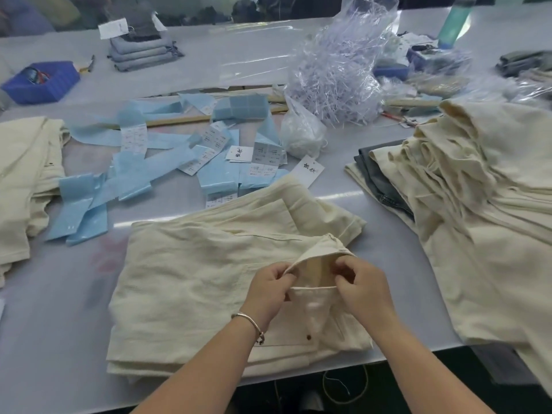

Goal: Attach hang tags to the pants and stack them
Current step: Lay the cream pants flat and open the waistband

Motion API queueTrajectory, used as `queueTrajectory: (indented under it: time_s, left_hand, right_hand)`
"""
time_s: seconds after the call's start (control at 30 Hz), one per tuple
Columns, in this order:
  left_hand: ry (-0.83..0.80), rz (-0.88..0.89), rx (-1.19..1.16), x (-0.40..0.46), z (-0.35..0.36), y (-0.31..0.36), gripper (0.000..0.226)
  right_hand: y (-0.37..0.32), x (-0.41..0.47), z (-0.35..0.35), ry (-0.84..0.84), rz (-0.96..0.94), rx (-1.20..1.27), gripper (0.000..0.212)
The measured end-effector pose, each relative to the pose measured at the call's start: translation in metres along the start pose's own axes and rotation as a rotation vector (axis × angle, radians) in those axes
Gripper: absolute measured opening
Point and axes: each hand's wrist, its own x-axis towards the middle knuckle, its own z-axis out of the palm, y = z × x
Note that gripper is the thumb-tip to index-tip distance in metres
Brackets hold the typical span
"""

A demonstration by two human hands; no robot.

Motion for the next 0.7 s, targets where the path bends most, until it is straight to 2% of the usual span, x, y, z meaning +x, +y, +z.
queueTrajectory:
  time_s: [0.13,0.27,0.33,0.37,0.4,0.47,0.5,0.6,0.67,0.7]
  left_hand:
    - [0.15,0.096,0.038,0.007,0.001,-0.001,0.015]
    - [0.171,0.384,0.234,0.006,0.006,0.005,0.045]
    - [0.148,0.425,0.372,0.01,0.006,0.009,0.055]
    - [0.138,0.414,0.44,0.012,0.007,0.011,0.054]
    - [0.138,0.397,0.517,0.014,0.007,0.013,0.047]
    - [0.157,0.356,0.708,0.016,0.008,0.019,0.036]
    - [0.151,0.334,0.807,0.015,0.008,0.023,0.04]
    - [0.005,0.203,1.053,0.017,0.007,0.034,0.08]
    - [-0.082,0.155,1.24,0.021,0.001,0.036,0.085]
    - [-0.062,0.152,1.332,0.023,-0.003,0.036,0.085]
  right_hand:
    - [0.012,0.001,0.0,0.118,-0.019,-0.061,0.032]
    - [0.016,0.001,0.001,0.231,-0.122,-0.086,0.035]
    - [0.022,0.007,-0.005,0.315,-0.107,-0.096,0.032]
    - [0.026,0.012,-0.009,0.305,-0.056,-0.092,0.032]
    - [0.03,0.018,-0.012,0.251,0.006,-0.076,0.03]
    - [0.037,0.027,-0.018,0.072,0.117,0.034,0.009]
    - [0.038,0.031,-0.02,-0.006,0.157,0.149,0.004]
    - [0.036,0.038,-0.024,-0.185,0.355,0.627,0.021]
    - [0.033,0.042,-0.026,-0.277,0.467,0.812,0.023]
    - [0.031,0.044,-0.026,-0.3,0.504,0.861,0.022]
